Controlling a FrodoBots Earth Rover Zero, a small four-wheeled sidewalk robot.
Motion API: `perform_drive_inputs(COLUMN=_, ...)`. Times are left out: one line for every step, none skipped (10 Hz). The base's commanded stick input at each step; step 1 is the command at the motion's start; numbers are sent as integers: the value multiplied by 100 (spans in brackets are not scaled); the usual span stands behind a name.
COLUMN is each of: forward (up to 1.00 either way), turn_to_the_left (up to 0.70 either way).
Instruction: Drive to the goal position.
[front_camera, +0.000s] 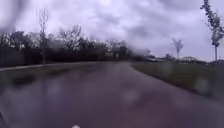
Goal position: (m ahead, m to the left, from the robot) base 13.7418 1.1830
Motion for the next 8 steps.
perform_drive_inputs(forward=70, turn_to_the_left=0)
perform_drive_inputs(forward=70, turn_to_the_left=0)
perform_drive_inputs(forward=70, turn_to_the_left=0)
perform_drive_inputs(forward=70, turn_to_the_left=0)
perform_drive_inputs(forward=70, turn_to_the_left=0)
perform_drive_inputs(forward=70, turn_to_the_left=0)
perform_drive_inputs(forward=70, turn_to_the_left=0)
perform_drive_inputs(forward=70, turn_to_the_left=0)
